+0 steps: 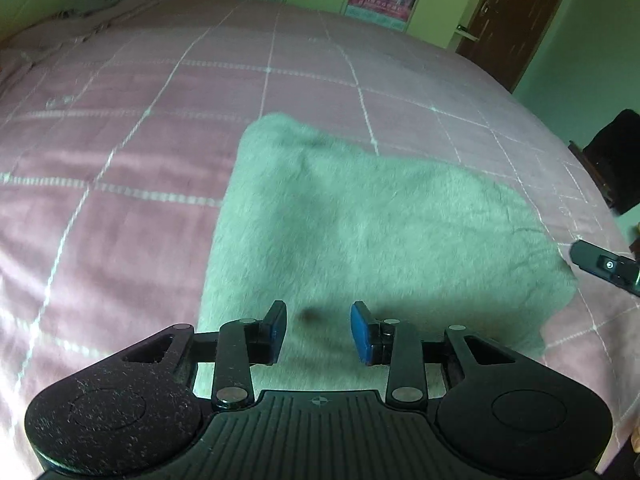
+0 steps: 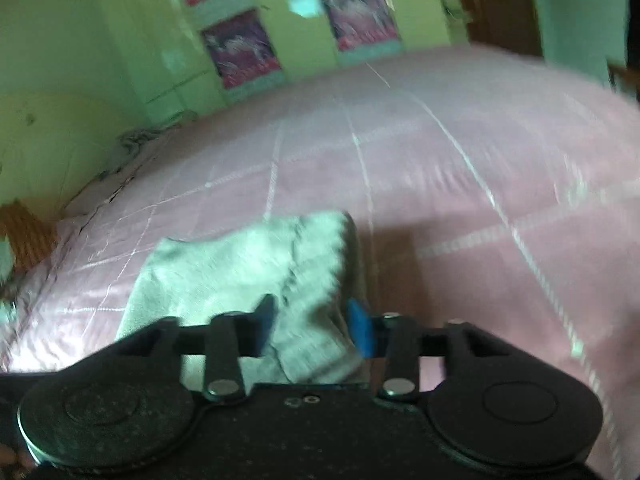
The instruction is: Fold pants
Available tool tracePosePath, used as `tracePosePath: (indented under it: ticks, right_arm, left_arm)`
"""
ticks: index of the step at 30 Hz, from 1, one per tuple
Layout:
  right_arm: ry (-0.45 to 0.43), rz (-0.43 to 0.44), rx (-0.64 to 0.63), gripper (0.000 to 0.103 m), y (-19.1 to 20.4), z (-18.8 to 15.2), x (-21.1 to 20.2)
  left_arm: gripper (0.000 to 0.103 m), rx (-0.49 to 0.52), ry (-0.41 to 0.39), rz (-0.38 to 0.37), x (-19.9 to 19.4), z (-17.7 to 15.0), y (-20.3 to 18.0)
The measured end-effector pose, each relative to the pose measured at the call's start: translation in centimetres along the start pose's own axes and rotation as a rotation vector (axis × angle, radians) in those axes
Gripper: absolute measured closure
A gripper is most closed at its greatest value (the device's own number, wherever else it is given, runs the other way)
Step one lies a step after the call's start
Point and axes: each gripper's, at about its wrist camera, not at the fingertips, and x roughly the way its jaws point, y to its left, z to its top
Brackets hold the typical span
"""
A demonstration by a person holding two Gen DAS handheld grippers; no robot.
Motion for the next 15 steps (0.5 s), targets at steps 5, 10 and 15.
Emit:
tracePosePath:
  ticks: [5, 10, 15]
  right_arm:
    - [0.061, 0.016, -0.138, 0.07, 2.5, -0.2, 3.0]
    - [0.126, -0.036, -0.225, 0.071, 0.8, -3.9, 4.7]
    - [0.113, 0.029, -0.153, 0.068, 1.1, -1.3, 3.4]
  left_arm:
    - [0.062, 0.046, 0.05, 0.042, 1.9, -1.6, -0.2]
    - [0.061, 0.069, 0.037, 0.023, 1.4, -2.6, -0.2]
    - [0.061, 0.043, 0.036, -0.001, 1.0, 0.0, 0.1]
